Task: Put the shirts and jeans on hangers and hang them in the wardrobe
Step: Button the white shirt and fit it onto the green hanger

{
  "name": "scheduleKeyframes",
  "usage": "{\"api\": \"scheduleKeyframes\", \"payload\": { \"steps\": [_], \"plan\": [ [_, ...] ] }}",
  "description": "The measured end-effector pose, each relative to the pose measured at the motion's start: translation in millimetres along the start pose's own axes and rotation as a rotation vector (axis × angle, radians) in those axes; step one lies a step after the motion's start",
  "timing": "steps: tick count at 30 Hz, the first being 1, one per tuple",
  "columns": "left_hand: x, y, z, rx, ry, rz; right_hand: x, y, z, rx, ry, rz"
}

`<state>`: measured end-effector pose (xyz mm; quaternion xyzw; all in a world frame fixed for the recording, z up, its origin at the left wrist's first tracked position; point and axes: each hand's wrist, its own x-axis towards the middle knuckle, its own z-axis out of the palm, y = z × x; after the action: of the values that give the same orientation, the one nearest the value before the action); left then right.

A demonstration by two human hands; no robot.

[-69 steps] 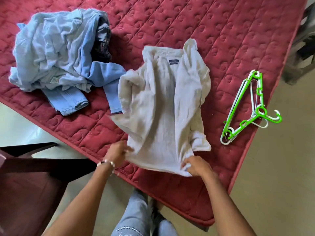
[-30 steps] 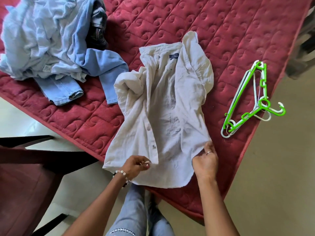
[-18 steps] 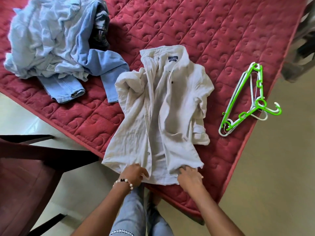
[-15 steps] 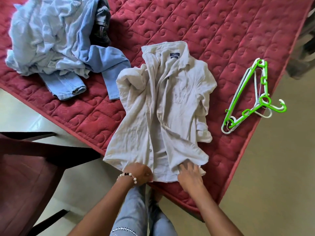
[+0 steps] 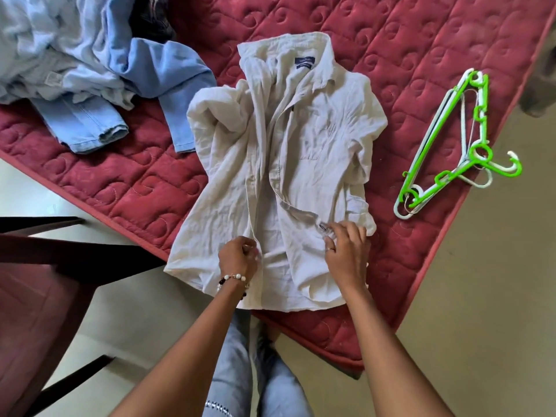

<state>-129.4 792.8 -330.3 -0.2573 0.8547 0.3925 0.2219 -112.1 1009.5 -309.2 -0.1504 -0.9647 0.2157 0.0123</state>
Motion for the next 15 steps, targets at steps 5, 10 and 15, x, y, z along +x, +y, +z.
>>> {"api": "scheduleKeyframes", "payload": {
  "steps": [5, 10, 15],
  "plan": [
    [3.0, -2.8, 2.2, 0.058, -0.033, 0.028, 9.2, -13.1, 15.9, -0.086, 0.032, 0.103],
    [-0.6, 9.9, -4.0, 0.037, -0.069, -0.027, 1.2, -52.7, 15.2, 0.299, -0.113, 0.187],
    [-5.2, 20.9, -10.0, 0.026, -0.100, -0.005, -34.4, -88.3, 34.9, 0.433, -0.309, 0.204]
  ]
}}
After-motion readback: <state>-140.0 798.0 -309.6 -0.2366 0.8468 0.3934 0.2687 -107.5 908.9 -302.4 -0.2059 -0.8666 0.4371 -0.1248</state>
